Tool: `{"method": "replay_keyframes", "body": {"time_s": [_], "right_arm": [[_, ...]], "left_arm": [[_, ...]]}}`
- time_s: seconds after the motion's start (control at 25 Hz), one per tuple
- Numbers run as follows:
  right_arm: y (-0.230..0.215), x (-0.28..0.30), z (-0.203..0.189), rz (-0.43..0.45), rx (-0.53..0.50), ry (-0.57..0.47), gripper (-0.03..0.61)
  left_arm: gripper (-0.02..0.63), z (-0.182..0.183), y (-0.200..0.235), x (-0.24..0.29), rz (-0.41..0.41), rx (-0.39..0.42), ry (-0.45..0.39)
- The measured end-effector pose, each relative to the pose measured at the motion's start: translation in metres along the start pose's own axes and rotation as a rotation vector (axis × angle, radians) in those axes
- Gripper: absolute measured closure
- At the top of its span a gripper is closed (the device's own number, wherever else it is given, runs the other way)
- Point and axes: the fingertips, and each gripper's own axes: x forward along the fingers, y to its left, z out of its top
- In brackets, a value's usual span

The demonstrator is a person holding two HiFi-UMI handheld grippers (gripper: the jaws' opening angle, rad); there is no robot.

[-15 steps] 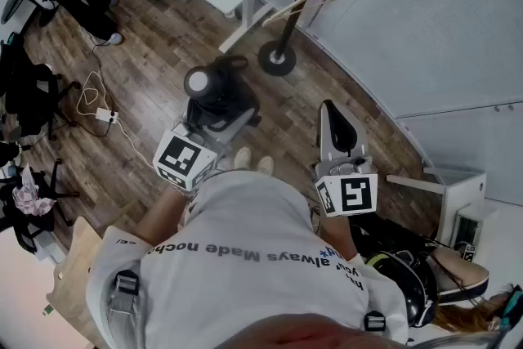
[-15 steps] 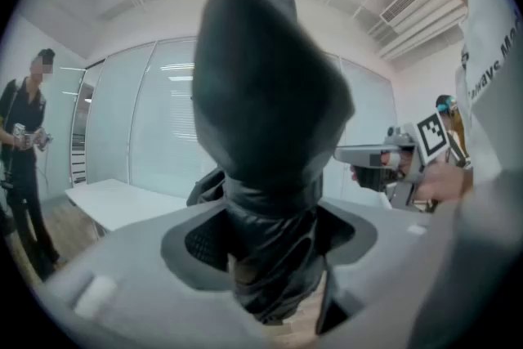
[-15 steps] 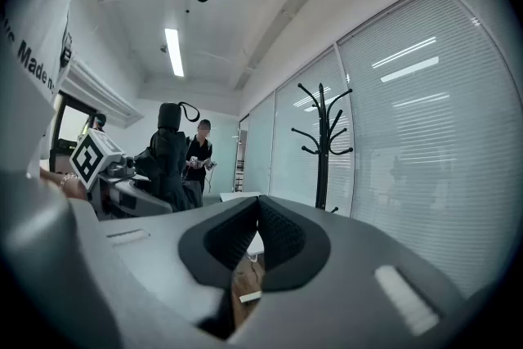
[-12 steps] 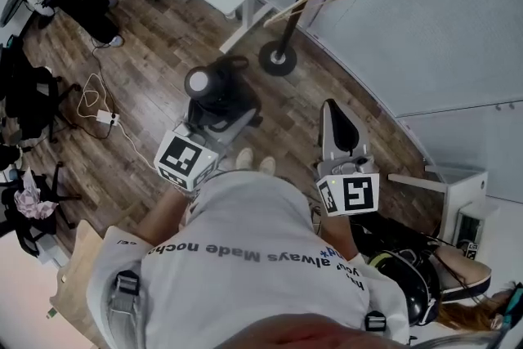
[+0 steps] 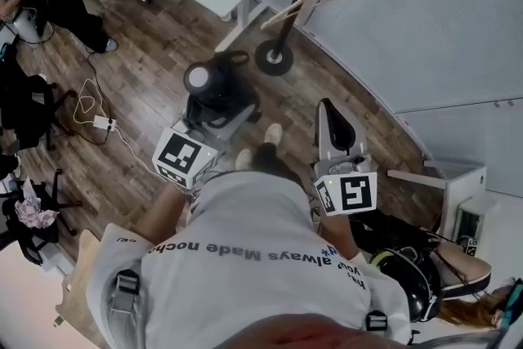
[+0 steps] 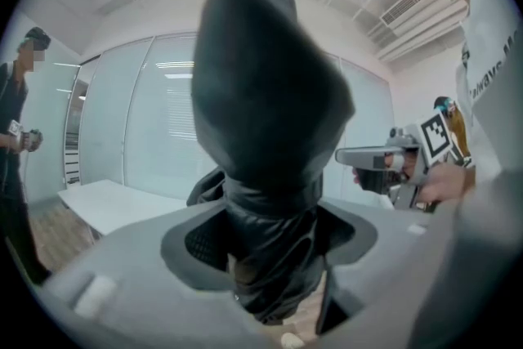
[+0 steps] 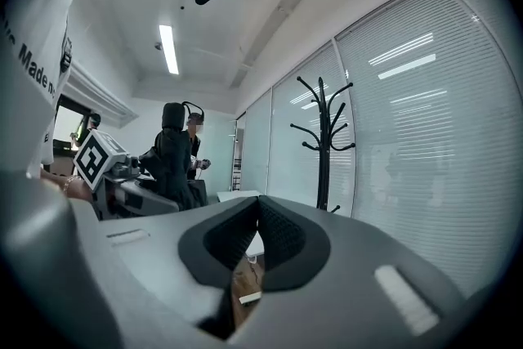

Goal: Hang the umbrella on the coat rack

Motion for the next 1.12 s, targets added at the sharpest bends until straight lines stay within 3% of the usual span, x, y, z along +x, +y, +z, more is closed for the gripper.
{"method": "replay_keyframes", "body": {"time_s": [0.36, 1.12], "right_arm": [[-0.037, 0.035, -0.007, 0.017, 0.003, 0.000, 0.577], [-0.210, 0.115, -0.023, 0.025, 0.035, 0.001, 0.577]], "left_arm": [[0.330, 0.003, 0.021, 0.045, 0.003, -0.001, 0.007], [0.330, 0.028, 0.064, 0.215, 0.051, -0.019, 0.038]]}}
